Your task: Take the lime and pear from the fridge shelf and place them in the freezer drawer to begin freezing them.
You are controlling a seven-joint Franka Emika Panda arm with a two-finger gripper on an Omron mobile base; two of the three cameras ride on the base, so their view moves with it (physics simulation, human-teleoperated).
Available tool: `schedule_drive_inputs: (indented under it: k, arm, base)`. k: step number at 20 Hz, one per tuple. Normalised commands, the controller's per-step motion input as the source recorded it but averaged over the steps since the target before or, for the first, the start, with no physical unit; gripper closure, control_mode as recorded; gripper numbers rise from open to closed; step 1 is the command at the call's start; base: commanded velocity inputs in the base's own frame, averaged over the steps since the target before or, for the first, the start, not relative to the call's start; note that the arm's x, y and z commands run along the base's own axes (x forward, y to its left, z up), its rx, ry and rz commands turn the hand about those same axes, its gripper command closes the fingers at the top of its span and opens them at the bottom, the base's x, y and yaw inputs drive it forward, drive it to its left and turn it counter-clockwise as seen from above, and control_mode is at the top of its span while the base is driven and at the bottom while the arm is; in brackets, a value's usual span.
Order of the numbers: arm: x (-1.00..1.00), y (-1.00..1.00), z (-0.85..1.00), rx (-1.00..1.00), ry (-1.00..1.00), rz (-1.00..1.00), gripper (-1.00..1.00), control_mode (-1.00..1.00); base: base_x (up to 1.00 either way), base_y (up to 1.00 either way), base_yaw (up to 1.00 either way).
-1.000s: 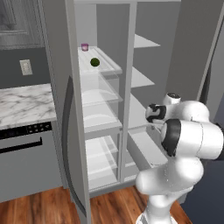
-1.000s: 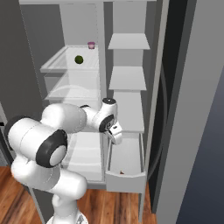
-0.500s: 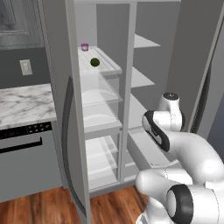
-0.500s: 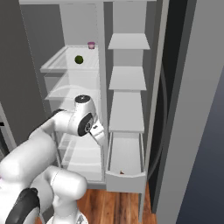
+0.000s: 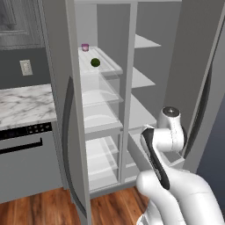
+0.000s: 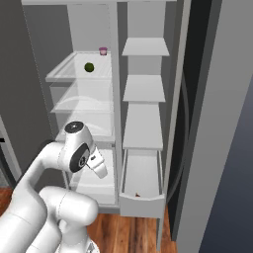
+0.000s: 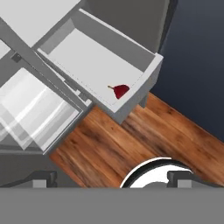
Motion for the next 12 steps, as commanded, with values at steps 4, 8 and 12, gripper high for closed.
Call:
schedule_drive_inputs:
  k: [4, 8, 12]
  arm:
    - [-0.01, 0.01, -0.13, 0.00, 0.04, 0.08, -1.00, -1.00]
    - [0.00, 0.13, -0.19, 0.00, 0.08, 0.02, -1.00, -1.00]
    - [0.00, 0.21, -0.26, 0.00, 0.12, 0.06, -1.00, -1.00]
  base:
    - [0.00, 0.00, 0.00]
    - [0.00, 0.00, 0.00]
    - [0.00, 0.00, 0.00]
